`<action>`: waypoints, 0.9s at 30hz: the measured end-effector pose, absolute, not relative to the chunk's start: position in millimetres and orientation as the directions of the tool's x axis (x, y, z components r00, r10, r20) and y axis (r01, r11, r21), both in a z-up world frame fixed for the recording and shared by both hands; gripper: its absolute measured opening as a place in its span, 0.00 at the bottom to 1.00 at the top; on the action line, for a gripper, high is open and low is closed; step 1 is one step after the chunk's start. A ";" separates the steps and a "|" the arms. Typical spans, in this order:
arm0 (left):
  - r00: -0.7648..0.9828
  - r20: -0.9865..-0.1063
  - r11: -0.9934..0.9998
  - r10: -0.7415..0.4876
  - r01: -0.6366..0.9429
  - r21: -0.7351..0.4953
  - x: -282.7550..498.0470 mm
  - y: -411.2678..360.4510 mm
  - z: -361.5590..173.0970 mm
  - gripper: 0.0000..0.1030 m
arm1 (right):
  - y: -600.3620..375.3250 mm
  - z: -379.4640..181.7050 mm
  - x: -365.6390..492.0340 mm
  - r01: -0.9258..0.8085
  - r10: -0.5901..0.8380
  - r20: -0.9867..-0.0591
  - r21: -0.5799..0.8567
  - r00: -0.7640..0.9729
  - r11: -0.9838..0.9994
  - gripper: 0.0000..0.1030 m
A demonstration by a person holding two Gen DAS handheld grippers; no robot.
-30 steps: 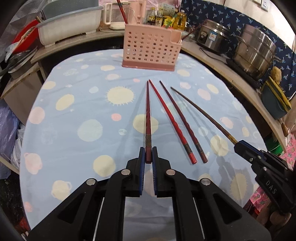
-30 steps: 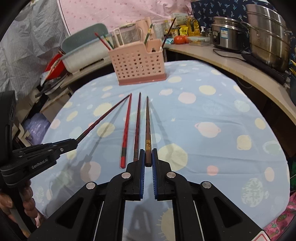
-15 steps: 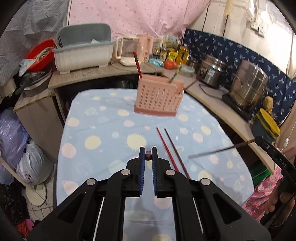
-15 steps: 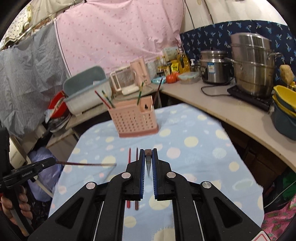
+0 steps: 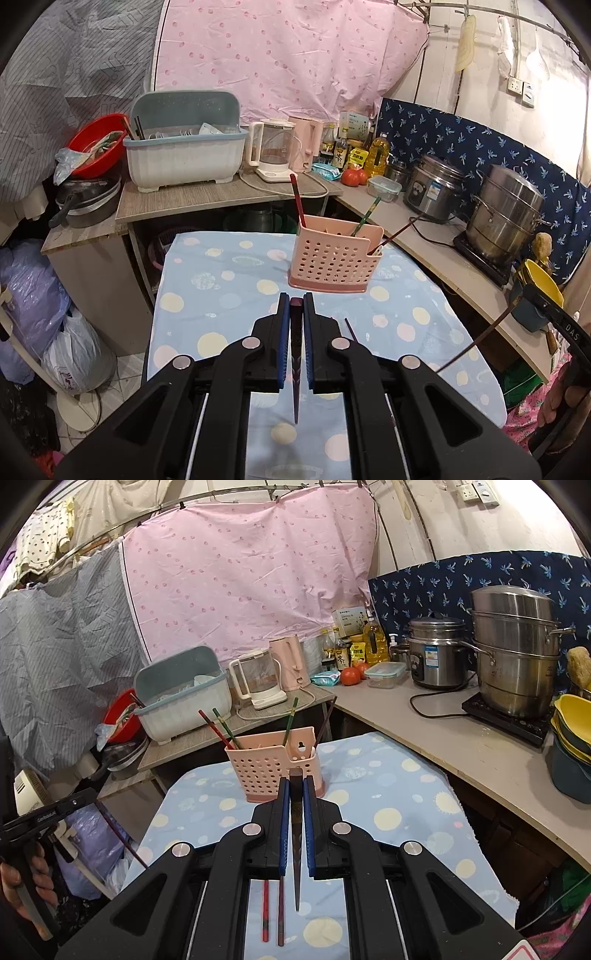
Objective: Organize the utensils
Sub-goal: 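Lift both chopsticks and carry them over the pink caddy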
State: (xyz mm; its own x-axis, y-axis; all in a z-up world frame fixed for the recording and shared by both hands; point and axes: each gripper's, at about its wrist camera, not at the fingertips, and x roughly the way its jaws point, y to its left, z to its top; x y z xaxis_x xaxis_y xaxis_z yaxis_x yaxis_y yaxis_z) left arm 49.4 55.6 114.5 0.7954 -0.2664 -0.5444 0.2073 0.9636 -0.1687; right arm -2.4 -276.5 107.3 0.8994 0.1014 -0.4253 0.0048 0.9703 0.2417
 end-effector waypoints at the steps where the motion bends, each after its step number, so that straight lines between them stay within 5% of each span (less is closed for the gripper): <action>1: 0.796 -0.542 0.963 -0.268 0.211 -0.168 51.4 54.1 115.7 0.07 | -276.3 108.9 0.4 0.002 0.104 -0.423 0.243 0.900 0.970 0.07; 27: 0.907 -0.330 0.965 -0.262 0.243 -0.101 184.0 2.4 223.9 0.07 | -284.3 185.9 155.8 0.012 0.051 -0.291 0.211 0.955 0.977 0.07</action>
State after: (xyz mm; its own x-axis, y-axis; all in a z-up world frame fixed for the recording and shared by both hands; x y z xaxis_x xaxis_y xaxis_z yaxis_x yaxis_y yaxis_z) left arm 184.0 2.4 223.9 0.9066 -0.2624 -0.3305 0.2426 0.9649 -0.1005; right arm 155.8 -284.3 185.9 0.9554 0.0514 -0.2909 0.0117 0.9774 0.2112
